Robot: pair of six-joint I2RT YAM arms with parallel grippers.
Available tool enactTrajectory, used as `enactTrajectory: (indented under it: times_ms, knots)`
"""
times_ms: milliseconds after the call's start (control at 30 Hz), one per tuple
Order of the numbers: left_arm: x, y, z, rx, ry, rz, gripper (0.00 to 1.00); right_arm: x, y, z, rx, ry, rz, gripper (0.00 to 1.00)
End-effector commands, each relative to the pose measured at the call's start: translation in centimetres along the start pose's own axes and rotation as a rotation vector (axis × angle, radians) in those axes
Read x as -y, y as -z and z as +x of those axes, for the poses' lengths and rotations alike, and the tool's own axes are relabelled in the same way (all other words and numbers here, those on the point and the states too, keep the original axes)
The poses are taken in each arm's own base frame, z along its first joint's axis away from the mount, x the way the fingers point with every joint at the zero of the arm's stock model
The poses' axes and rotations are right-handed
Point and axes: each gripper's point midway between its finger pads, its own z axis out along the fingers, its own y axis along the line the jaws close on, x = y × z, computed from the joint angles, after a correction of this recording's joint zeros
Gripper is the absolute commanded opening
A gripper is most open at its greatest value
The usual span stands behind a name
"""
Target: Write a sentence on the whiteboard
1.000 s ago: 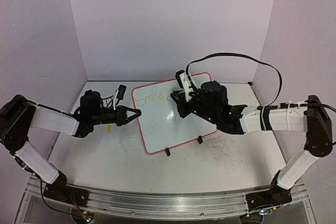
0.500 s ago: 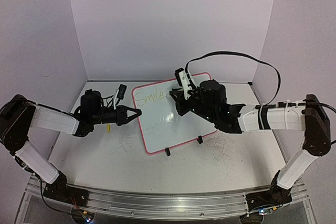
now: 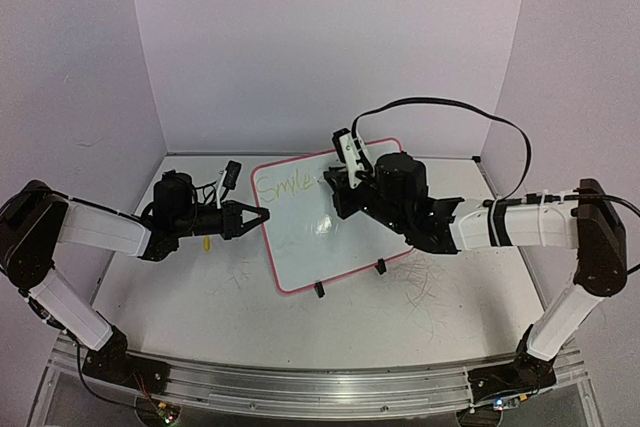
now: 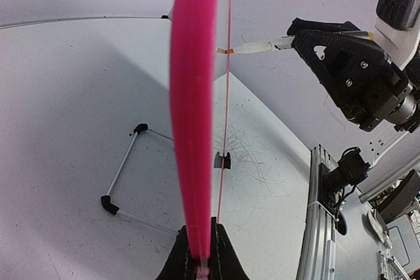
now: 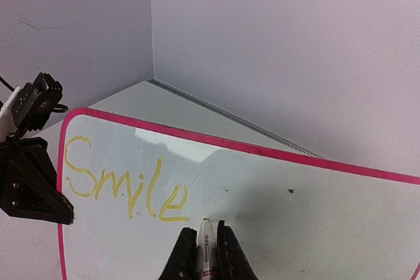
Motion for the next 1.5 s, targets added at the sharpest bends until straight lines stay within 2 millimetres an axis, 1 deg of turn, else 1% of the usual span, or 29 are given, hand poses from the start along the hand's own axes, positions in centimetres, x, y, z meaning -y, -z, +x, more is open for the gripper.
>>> enactTrajectory:
  times_ms: [0,200,233,300,333,367,400,467,500,533,567,600,667,700,733,800,967,1100,1233,1467]
  knots:
    - [0.0,-0.2,-0.1,-0.011,-0.062,-0.021,0.0,0.3,-0.5,-0.8,0.014,-0.018,0.035,0.0]
    - [0.0,-0.2,-0.1,-0.011,-0.062,-0.023,0.0,0.4,-0.1,0.0,-0.02,-0.019,0.039,0.0]
    - [0.0,-0.2,-0.1,-0.012,-0.06,-0.024,0.0,0.2,0.1,0.0,-0.023,-0.021,0.025,0.0]
    - [0.0,-0.2,0.0,-0.012,-0.061,-0.025,0.0,-0.8,1.2,-0.9,-0.006,-0.036,-0.029,0.0]
    - [0.0,-0.2,0.0,-0.014,-0.059,-0.025,0.0,-1.7,1.8,-1.5,0.008,-0.054,-0.077,0.0]
    - [-0.1,-0.2,0.0,-0.014,-0.058,-0.026,0.0,-2.4,2.7,-2.7,0.035,-0.101,-0.13,0.0]
    - [-0.1,-0.2,0.1,-0.015,-0.058,-0.026,0.0,-2.8,4.1,-4.5,0.085,-0.132,-0.182,0.0]
    - [-0.2,-0.3,0.1,-0.016,-0.055,-0.028,0.0,-2.7,6.9,-8.4,0.198,-0.18,-0.235,0.0]
    - [-0.2,-0.3,0.1,-0.016,-0.055,-0.028,0.0,-2.1,8.0,-9.7,0.236,-0.186,-0.221,0.0]
    - [-0.1,-0.3,0.0,-0.015,-0.056,-0.027,0.0,-1.4,8.7,-10.4,0.261,-0.18,-0.196,0.0]
    - [-0.1,-0.3,0.0,-0.013,-0.057,-0.027,0.0,-0.2,9.0,-10.9,0.278,-0.175,-0.152,0.0]
    - [-0.1,-0.2,0.0,-0.013,-0.057,-0.027,0.0,0.9,8.9,-10.7,0.277,-0.159,-0.114,0.0]
    - [0.0,-0.2,-0.1,-0.012,-0.059,-0.026,0.0,3.2,7.6,-9.1,0.235,-0.141,-0.04,0.0]
    - [0.0,-0.2,-0.1,-0.012,-0.06,-0.026,0.0,4.0,6.9,-8.2,0.209,-0.134,-0.008,0.0]
    - [0.1,-0.2,-0.1,-0.01,-0.061,-0.025,0.0,4.4,6.4,-7.6,0.191,-0.094,0.015,0.0]
    - [0.1,-0.1,-0.1,-0.009,-0.061,-0.026,0.0,4.0,5.5,-6.9,0.17,-0.039,0.003,0.0]
    - [0.0,-0.1,-0.1,-0.009,-0.059,-0.032,0.0,2.8,3.5,-6.5,0.151,-0.003,-0.032,0.0]
    - [0.1,-0.1,-0.2,-0.007,-0.061,-0.033,0.0,1.8,2.1,-5.6,0.13,0.009,-0.054,0.0]
    - [0.1,-0.1,-0.2,-0.007,-0.06,-0.033,0.0,1.9,1.3,-5.1,0.119,0.0,-0.042,0.0]
    - [0.2,-0.1,-0.2,-0.009,-0.063,-0.03,0.0,2.0,0.3,-5.2,0.121,-0.001,-0.023,0.0]
